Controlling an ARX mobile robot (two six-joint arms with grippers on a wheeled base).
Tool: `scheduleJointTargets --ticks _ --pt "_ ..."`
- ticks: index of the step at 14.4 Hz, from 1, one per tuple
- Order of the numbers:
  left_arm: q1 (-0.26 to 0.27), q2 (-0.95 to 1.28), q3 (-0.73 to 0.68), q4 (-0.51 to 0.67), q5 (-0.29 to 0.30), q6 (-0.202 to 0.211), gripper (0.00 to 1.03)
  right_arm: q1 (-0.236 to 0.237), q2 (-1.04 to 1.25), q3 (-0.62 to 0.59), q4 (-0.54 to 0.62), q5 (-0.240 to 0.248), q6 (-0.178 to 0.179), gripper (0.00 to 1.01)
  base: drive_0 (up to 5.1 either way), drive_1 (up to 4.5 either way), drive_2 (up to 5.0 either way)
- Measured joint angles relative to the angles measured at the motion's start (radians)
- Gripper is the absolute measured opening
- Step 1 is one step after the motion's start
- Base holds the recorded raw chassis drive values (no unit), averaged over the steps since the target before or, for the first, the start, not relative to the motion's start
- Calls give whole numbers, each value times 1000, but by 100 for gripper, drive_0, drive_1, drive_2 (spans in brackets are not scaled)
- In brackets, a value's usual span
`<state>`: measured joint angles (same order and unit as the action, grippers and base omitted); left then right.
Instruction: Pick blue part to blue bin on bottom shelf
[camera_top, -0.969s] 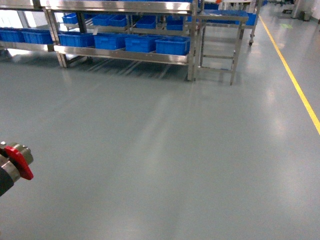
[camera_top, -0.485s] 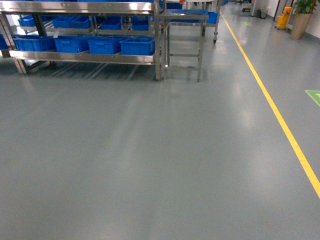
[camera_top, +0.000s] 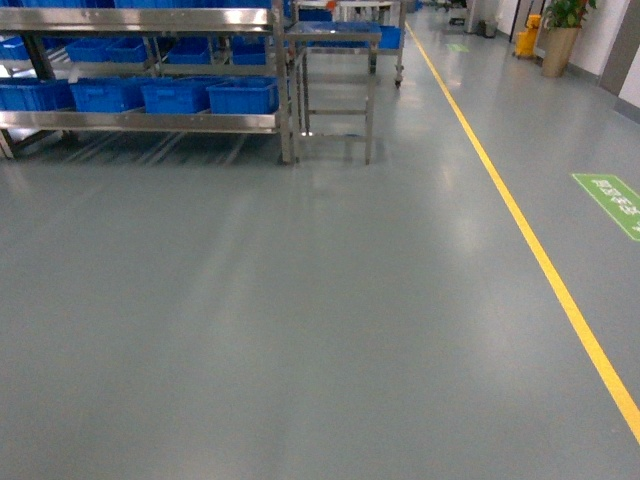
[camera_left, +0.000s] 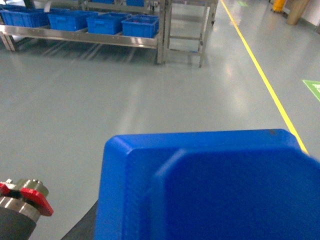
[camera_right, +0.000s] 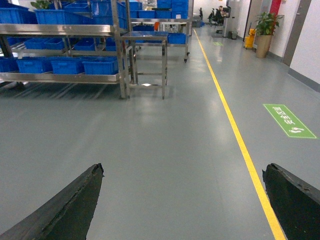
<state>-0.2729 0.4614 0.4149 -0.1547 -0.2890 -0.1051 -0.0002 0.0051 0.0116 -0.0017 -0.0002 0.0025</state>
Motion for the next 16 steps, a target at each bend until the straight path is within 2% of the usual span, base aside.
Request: scheduleJointTargets --ticks 16 --pt "3 3 0 2 -2 0 44 0 0 0 2 0 0 98 -153 -153 -153"
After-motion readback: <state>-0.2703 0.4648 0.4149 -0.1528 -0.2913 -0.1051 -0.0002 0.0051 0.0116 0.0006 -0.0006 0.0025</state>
